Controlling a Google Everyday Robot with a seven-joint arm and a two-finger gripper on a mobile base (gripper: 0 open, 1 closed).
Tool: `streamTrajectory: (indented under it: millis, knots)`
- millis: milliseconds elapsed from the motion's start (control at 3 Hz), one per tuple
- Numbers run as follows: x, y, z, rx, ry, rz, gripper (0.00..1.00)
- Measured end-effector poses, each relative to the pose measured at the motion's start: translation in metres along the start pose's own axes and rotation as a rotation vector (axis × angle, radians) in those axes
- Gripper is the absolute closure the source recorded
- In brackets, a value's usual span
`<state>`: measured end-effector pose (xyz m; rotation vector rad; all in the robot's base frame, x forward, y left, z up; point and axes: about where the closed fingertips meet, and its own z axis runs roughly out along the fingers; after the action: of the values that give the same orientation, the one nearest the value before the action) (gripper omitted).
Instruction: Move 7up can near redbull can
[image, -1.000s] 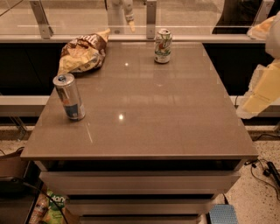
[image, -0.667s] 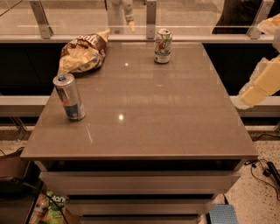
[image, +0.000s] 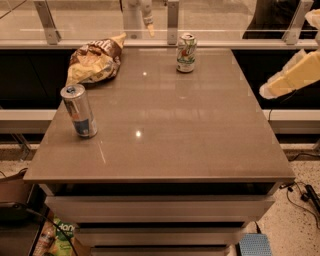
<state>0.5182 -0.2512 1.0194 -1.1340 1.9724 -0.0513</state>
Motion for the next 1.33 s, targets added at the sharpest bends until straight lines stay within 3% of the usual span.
streamTrajectory:
  millis: [333,667,1333]
  knots:
    - [-0.001,-0.025,0.018,0.018,-0.074,0.036,0.0]
    - [-0.002,-0.045,0.038,-0.002,-0.121,0.061,0.0]
    - [-0.004,-0.064,0.093,-0.105,-0.18,0.125,0.0]
